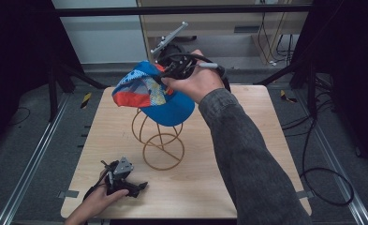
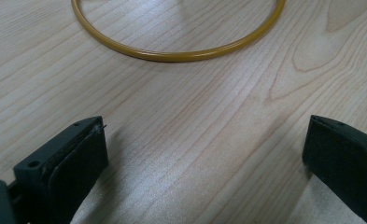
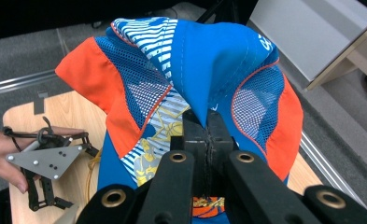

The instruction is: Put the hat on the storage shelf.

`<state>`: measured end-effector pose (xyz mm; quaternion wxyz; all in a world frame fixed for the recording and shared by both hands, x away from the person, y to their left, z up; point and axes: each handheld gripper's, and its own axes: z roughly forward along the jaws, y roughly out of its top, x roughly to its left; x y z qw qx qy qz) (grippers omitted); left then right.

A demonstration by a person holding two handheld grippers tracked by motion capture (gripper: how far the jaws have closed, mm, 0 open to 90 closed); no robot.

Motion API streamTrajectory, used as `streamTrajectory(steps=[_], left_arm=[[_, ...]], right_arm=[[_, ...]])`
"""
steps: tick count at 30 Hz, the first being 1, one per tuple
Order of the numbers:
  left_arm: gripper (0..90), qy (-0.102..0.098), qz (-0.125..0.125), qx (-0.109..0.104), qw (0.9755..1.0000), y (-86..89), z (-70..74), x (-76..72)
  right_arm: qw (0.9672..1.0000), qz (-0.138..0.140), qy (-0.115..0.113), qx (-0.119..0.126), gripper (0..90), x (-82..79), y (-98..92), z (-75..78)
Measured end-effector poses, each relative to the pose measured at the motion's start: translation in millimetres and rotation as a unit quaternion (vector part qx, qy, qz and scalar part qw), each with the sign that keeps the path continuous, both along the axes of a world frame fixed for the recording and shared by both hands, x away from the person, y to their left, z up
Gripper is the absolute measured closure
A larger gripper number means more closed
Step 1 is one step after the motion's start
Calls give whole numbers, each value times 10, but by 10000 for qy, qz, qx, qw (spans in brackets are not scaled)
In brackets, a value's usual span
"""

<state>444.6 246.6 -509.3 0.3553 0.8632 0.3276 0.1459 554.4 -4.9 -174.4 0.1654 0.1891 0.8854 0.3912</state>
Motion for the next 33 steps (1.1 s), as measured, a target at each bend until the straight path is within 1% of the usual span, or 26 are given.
streamTrajectory(steps=[7, 14, 18, 25, 33], left_arm=[[0, -1, 1, 0, 10000, 0, 0, 0], [0, -5, -6, 2, 10000, 0, 0, 1], [0, -5, -7, 2, 10000, 0, 0, 1], [0, -3, -3, 3, 10000, -1, 0, 0], [0, -5, -3, 2, 10000, 0, 0, 0]], right_arm=[[9999, 33, 53, -126, 900, 24, 83, -54], [9997, 64, 113, -201, 900, 45, 170, -125], [9997, 96, 137, -178, 900, 54, 208, -159], [9996, 105, 171, -190, 900, 60, 210, -167], [9992, 166, 270, -249, 900, 67, 288, -261]])
